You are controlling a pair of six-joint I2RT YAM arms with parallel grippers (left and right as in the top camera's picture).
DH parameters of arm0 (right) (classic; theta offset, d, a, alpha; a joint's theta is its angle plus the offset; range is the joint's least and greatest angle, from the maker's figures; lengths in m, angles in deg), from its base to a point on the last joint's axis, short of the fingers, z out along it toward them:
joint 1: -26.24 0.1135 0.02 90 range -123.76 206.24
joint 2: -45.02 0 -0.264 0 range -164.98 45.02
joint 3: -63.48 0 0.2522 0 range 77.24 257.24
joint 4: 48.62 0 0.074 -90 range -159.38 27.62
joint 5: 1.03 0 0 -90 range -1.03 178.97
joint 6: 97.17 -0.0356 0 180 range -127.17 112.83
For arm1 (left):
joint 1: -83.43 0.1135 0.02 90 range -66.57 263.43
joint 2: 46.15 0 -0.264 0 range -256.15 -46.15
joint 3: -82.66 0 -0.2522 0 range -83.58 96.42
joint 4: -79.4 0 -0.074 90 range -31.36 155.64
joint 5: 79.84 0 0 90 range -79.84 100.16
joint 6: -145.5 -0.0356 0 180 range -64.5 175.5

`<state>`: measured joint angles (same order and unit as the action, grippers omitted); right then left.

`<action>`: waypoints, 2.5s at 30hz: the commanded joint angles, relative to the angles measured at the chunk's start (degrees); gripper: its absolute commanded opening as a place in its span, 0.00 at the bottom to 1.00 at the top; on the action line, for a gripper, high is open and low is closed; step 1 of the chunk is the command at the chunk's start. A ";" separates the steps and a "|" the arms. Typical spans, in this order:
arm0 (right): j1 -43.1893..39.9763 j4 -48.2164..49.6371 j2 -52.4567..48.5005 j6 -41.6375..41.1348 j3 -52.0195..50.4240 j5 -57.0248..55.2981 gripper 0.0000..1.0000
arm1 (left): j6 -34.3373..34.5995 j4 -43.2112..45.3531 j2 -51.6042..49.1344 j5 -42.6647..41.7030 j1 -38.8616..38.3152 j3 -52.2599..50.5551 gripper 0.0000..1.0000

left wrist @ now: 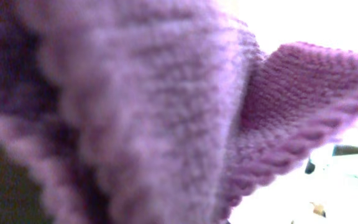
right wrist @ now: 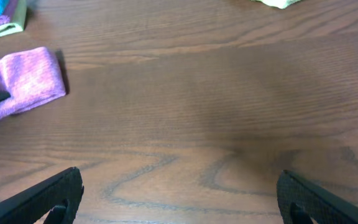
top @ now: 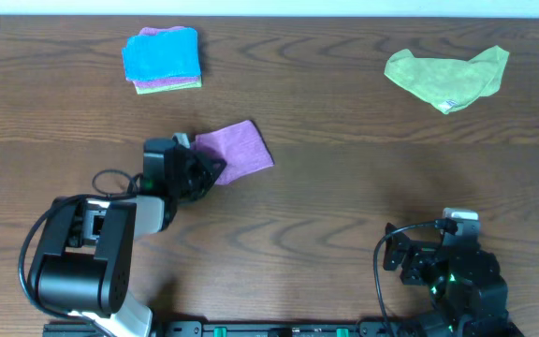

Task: Fold the cloth
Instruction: 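Carry the folded towel to the towel stack at top left, then lower the towel onto the stack and open the left gripper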

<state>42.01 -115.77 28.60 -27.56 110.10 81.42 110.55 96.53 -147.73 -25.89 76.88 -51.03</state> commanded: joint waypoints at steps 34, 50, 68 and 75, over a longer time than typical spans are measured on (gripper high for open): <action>-0.52 -0.24 0.31 -0.61 -0.35 -0.83 0.99 | -6.93 -32.59 -15.50 7.08 6.60 64.32 0.06; -0.52 -0.24 0.31 -0.61 -0.35 -0.83 0.99 | -9.99 -32.98 -22.95 6.78 10.64 68.48 0.06; -0.52 -0.24 0.31 -0.61 -0.35 -0.83 0.99 | -18.53 -40.37 -25.20 11.41 12.59 68.46 0.06; -0.52 -0.24 0.31 -0.61 -0.35 -0.83 0.99 | -21.07 -44.09 -25.55 14.05 14.49 68.43 0.06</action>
<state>41.98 -115.79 28.60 -27.58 110.05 81.40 91.88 52.93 -172.76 -14.11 90.33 15.79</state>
